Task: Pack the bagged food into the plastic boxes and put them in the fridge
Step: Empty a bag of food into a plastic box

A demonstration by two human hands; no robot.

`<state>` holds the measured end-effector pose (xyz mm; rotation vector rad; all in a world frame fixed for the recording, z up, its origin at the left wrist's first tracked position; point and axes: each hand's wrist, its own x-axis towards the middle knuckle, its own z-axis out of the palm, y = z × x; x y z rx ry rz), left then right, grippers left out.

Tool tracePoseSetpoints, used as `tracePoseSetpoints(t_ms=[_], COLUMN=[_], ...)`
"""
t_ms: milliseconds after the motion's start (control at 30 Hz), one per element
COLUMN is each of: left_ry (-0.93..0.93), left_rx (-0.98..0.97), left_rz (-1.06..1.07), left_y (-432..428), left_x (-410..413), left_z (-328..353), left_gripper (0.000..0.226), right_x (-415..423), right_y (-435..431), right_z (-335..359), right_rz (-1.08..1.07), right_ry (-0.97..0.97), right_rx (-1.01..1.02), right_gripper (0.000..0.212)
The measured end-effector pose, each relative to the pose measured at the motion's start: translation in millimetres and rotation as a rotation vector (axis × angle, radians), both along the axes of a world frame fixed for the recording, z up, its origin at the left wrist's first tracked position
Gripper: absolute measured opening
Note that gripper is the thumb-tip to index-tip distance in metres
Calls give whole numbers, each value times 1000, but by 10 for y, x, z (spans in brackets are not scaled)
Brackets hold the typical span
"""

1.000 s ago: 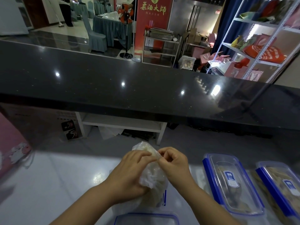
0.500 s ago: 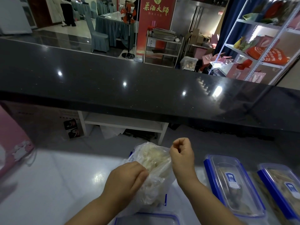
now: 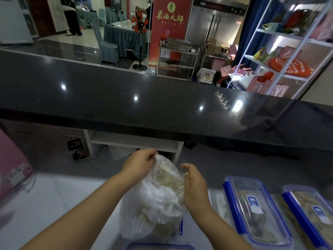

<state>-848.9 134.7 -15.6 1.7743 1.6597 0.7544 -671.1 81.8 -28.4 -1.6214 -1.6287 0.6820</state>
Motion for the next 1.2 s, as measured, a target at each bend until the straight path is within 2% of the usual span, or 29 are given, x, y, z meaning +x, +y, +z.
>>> tracePoseSetpoints(t_ms=[200,300,333,400,467,533,600,700,767,833,867,900,1000,1100,1200], left_ry=[-125,-185,-169,-57,119,276,375,469,492,505,486,441,187,-149,-252], left_rx=[-12,-18,-18,-26,-25,23,94,143,234,381,404,376,225,53,-29], left_rz=[-87,-106,-125,-215,-352,-454,-499,-448,-414,-407,-396,-395,-266,-137,-82], left_y=[97,45,-3,-169,-409,-615,-691,-623,-575,-522,-503,-485,-484,-509,-473], left_x=[-6,7,20,51,117,191,231,209,172,133,106,77,26,12,46], left_z=[39,77,129,277,391,371,202,-89,-224,-326,-383,-428,-488,-459,-425], left_gripper=[33,22,30,66,96,111,117,108,91,52,31,18,24,13,15], right_x=[19,17,17,3,-2,-5,-11,21,61,136,174,208,271,285,217], right_y=[33,47,62,105,151,176,173,147,114,97,75,42,-94,-184,-155], right_z=[41,62,67,97,124,184,235,225,182,122,93,66,-51,-147,-209], right_rz=[-23,6,8,4,-14,-21,7,85,122,113,111,116,136,192,194], right_ry=[-25,-61,-80,-76,-13,151,327,358,409,342,270,211,160,123,13], right_rx=[145,90,72,37,-29,-121,-214,-300,-332,-291,-262,-245,-283,-294,-220], right_gripper=[18,15,14,6,14,14,15,15,17,22,24,27,27,26,21])
